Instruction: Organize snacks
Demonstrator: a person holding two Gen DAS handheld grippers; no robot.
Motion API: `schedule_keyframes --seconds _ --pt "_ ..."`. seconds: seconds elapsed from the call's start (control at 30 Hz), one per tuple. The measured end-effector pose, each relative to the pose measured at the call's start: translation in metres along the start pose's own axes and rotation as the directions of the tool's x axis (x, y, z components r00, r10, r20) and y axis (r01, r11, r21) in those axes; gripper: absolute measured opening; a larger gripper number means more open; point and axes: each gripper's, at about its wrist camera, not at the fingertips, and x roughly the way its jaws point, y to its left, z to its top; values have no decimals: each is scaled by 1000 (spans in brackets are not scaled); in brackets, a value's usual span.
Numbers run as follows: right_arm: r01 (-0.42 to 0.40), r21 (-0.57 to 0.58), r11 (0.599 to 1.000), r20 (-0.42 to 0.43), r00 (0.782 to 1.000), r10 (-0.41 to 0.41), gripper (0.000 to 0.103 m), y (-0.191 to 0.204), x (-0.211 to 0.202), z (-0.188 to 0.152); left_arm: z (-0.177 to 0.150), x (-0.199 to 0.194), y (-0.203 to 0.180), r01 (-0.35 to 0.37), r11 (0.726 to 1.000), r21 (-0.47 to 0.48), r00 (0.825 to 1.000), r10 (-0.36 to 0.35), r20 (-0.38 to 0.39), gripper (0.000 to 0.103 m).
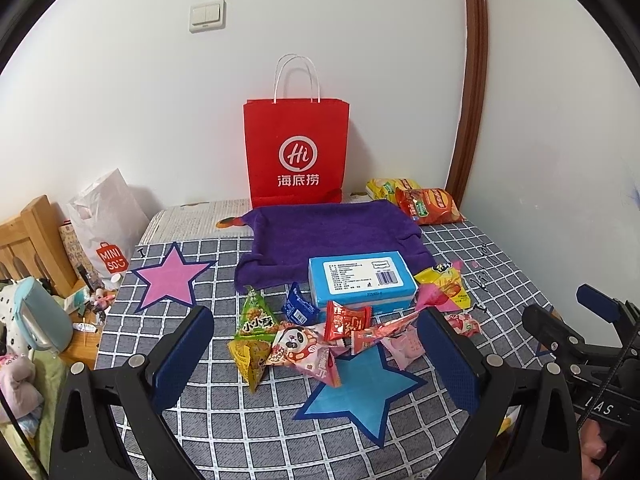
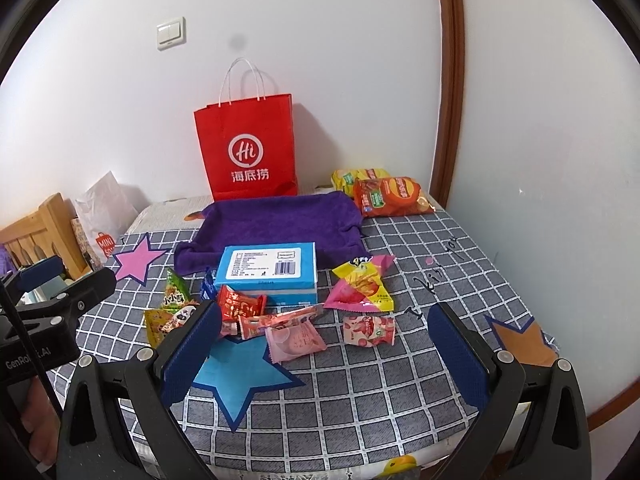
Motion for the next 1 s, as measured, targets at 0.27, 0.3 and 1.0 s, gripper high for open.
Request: schedule_keyframes --seconds 0.27,0.3,1.0 --pt "-5 22 1000 -65 998 7 102 -10 38 -10 -7 37 12 -10 999 -32 998 8 -69 101" --pt "-11 23 1000 -76 997 13 102 -10 44 -12 -8 43 15 -12 999 -38 997 9 -80 101" --pt "-128 -38 991 -297 948 111 95 26 188 -66 -44 133 92 -39 983 -180 975 -2 -223 93"
